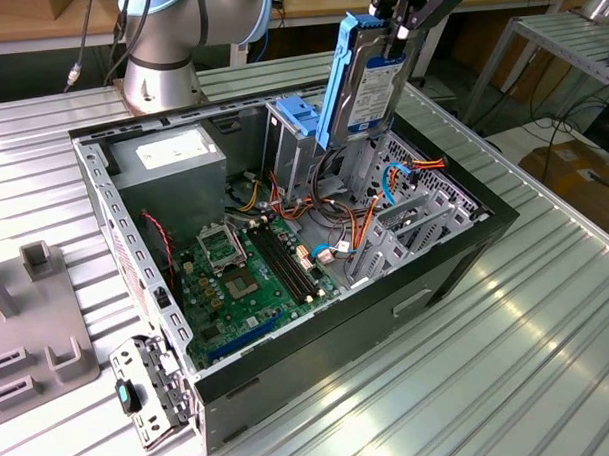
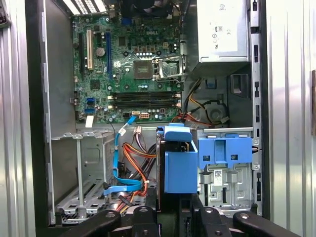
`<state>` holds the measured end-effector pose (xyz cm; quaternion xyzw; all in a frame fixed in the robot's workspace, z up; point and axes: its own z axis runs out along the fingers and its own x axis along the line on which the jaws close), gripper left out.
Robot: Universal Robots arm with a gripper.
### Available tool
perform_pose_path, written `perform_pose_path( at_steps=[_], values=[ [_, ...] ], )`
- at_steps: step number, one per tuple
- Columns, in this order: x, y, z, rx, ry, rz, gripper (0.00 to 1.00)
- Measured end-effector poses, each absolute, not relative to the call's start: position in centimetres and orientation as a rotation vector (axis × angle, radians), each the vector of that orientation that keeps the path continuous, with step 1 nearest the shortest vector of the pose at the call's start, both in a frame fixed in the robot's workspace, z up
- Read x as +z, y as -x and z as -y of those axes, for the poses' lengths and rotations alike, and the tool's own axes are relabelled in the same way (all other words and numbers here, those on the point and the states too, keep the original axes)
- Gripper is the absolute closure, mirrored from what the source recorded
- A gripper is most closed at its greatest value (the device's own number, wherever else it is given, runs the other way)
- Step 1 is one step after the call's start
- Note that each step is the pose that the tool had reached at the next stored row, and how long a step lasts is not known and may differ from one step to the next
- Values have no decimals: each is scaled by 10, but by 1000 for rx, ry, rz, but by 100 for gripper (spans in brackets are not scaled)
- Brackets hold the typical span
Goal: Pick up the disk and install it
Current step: 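Pick up the disk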
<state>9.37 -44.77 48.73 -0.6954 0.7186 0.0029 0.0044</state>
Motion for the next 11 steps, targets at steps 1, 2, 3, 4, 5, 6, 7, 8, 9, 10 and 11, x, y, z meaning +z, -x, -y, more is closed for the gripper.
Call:
perform_pose_path(
  at_steps=[1,2,3,4,5,6,7,8,9,10,11],
  values=[
    [487,-94,449,9,2179,-2251,65],
    [487,-94,449,9,2179,-2251,65],
    [487,-94,450,9,2179,-2251,65],
    [487,-94,452,9,2179,-2251,65],
    [487,-94,453,9,2179,-2251,65],
    [487,-94,454,9,2179,-2251,65],
    [487,-94,455,9,2179,-2251,65],
    [487,-94,456,9,2179,-2251,65],
    [487,-94,457,9,2179,-2251,65],
    [487,-94,457,9,2179,-2251,65],
    [487,-94,458,9,2179,-2251,65]
  ],
)
